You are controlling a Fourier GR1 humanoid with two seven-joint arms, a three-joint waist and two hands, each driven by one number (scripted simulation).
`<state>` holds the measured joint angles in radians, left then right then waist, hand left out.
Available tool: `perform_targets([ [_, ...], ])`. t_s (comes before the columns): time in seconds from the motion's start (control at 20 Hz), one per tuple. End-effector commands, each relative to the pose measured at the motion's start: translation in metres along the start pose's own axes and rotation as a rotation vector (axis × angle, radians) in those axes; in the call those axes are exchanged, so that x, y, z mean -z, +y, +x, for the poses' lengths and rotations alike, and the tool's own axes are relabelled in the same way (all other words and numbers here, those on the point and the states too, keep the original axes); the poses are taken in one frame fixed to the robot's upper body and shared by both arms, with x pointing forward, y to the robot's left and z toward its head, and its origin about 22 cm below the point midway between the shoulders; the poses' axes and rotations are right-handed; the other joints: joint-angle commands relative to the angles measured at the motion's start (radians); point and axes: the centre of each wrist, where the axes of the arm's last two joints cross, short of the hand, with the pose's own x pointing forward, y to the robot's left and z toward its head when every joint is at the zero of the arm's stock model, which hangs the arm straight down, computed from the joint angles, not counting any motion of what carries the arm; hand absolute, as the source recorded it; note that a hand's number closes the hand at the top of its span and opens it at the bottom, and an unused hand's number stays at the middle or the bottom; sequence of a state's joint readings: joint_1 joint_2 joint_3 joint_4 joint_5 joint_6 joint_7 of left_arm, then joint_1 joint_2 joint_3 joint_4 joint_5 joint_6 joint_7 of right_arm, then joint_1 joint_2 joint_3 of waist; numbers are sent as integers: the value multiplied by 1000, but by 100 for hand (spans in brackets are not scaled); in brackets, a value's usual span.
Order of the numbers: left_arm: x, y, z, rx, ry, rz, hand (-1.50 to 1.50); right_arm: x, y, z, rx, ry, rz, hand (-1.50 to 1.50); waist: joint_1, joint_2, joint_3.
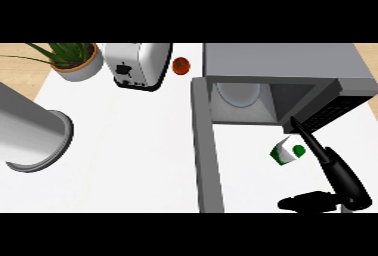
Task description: Pick up the milk, place it into the microwave and close the microwave
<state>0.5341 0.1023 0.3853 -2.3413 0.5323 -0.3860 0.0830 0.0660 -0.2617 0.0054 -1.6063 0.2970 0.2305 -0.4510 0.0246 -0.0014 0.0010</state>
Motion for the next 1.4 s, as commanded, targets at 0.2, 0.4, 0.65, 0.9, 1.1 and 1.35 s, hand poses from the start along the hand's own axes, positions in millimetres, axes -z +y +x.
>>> perform_targets([
  [0.2,-19,1,23,-71,-92,-45,-150,-29,4,-58,-42,96,15,-150,2,-1,0],
  [0.4,-12,-10,25,-75,-94,-34,-150,-26,-17,-90,-56,90,27,-150,1,4,2],
  [0.65,-24,-6,30,-78,-91,-46,-150,-32,-12,-115,-125,92,35,-150,7,4,2],
  [0.9,-36,-6,30,-67,-83,-45,-150,-26,-16,-130,-117,104,60,-150,12,3,1],
  [1.1,-27,5,25,-78,-80,-63,-150,-5,-5,-138,-84,75,46,-150,14,7,2],
  [1.35,-34,6,30,-101,-78,-78,-150,-20,-9,-148,0,76,26,-150,22,8,3],
])
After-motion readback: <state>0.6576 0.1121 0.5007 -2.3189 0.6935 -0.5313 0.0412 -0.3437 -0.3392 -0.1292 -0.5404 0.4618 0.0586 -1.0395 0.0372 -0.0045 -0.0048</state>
